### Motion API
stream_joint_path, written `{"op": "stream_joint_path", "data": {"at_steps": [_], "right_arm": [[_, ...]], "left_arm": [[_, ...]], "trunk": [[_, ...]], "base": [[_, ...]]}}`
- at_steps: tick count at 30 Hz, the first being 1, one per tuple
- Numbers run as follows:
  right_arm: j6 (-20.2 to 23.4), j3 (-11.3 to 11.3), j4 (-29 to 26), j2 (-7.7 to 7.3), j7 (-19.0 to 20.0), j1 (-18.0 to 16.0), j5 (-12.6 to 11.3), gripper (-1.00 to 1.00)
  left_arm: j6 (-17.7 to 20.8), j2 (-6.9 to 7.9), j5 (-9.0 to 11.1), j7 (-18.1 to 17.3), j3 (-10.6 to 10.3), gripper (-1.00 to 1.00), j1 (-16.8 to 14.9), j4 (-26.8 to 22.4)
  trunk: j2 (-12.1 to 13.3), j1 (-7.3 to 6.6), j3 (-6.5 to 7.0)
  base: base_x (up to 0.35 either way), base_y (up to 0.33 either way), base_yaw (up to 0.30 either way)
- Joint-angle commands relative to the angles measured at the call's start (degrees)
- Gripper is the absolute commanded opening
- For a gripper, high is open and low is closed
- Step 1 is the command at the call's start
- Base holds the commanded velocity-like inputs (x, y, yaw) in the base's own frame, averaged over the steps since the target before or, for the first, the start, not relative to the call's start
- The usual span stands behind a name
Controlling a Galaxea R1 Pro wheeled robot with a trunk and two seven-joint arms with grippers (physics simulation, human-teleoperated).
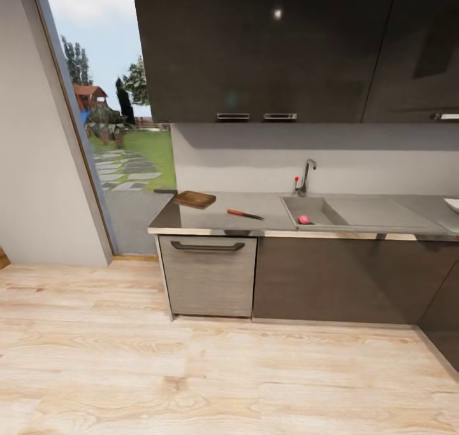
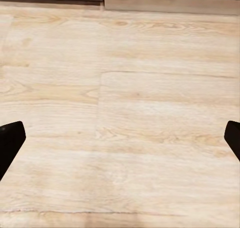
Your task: In the kitchen, take the Vidalia onion out of the sink, dice it on the chopping board with the paring knife, put the diced onion into the bowl on the countertop, then place both the paring knife and the chopping board into the sink.
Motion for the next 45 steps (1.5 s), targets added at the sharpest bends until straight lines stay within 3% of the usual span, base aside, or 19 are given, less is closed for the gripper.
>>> {"op": "stream_joint_path", "data": {"at_steps": [1,4,12,17,18,22,35,41,45], "right_arm": [[-0.17,0.03,0.04,-0.01,-0.02,-0.03,0.01,1.0],[-0.17,-0.04,0.07,-0.02,-0.02,-0.03,0.01,1.0],[-0.17,0.01,0.08,-0.01,-0.02,-0.03,0.01,1.0],[-0.17,0.02,0.07,-0.01,-0.02,-0.03,0.01,1.0],[-0.17,0.03,0.07,-0.01,-0.02,-0.03,0.01,1.0],[-0.17,0.03,0.07,-0.01,-0.02,-0.03,0.01,1.0],[-0.17,0.03,0.07,-0.01,-0.02,-0.03,0.01,1.0],[-0.17,0.03,0.07,-0.01,-0.02,-0.03,0.01,1.0],[-0.17,0.03,0.07,0.02,0.0,-0.03,0.01,1.0]], "left_arm": [[-0.66,0.0,0.1,0.02,-0.05,1.0,0.05,-0.13],[-5.51,-0.02,0.11,0.04,-0.13,1.0,1.64,-0.58],[-7.39,-0.03,0.1,0.05,-0.15,1.0,7.03,-5.38],[-7.46,0.03,0.11,0.07,-0.15,1.0,15.04,-15.97],[-7.44,0.08,0.11,0.09,-0.15,1.0,18.47,-20.76],[-7.52,0.23,0.11,0.12,-0.15,1.0,21.25,-26.32],[-3.87,0.1,0.19,0.13,-0.15,1.0,22.05,-23.69],[-3.7,-0.25,0.13,0.06,-0.15,1.0,22.0,-18.29],[-3.73,-0.29,0.11,0.05,-0.15,1.0,21.99,-17.44]], "trunk": [[0.38,-0.22,0.13],[1.58,-0.88,0.67],[4.79,-2.64,2.11],[6.79,-3.74,3.0],[7.2,-3.96,3.18],[8.8,-4.83,3.9],[14.01,-7.69,6.23],[16.42,-9.01,7.31],[18.02,-9.89,8.03]], "base": [[0.0,0.0,0.0],[0.0,0.0,0.0],[0.0,0.0,0.0],[0.0,0.0,0.0],[0.0,0.0,0.0],[0.0,0.0,0.0],[0.0,0.0,0.0],[0.0,0.0,0.0],[0.0,0.0,0.0]]}}
